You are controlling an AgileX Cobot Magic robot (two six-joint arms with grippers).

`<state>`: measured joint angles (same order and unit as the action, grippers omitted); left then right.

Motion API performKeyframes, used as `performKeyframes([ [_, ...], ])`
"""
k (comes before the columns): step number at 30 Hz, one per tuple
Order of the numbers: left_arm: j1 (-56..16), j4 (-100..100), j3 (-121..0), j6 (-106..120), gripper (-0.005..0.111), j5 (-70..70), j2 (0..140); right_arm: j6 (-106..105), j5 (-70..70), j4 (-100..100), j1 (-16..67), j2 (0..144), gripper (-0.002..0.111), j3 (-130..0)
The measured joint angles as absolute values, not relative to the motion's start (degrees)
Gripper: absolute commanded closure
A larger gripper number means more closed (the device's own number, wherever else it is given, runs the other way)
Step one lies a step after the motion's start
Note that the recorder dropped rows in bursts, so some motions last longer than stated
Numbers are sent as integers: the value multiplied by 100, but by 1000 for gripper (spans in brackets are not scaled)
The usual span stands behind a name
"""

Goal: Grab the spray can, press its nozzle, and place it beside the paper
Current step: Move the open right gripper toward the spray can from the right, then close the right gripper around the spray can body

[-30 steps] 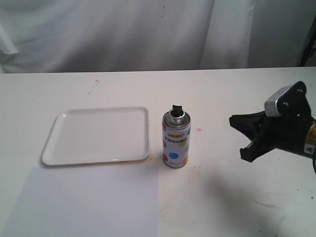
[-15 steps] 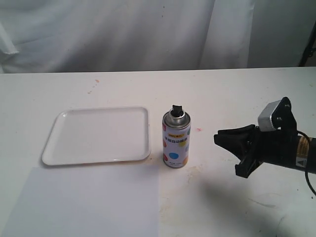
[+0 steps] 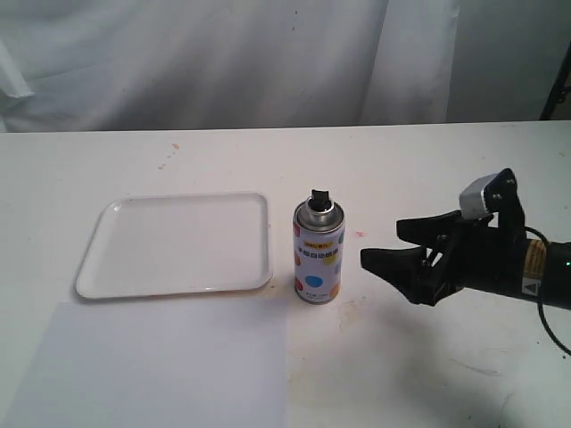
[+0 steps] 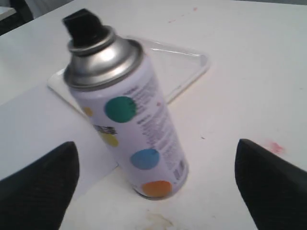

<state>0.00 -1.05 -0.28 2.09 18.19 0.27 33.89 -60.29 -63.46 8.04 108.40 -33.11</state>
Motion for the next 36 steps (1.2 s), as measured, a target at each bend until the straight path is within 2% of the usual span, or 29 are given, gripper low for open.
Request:
performKeyframes([
  [10,0,-105,-28,209,107,1819,27,3221,-5494,-6064,1716,11070,27,-3647],
  [36,0,-105,-28,209,107,1819,27,2885,-5228,-5083,2232,11091,27,-3908],
])
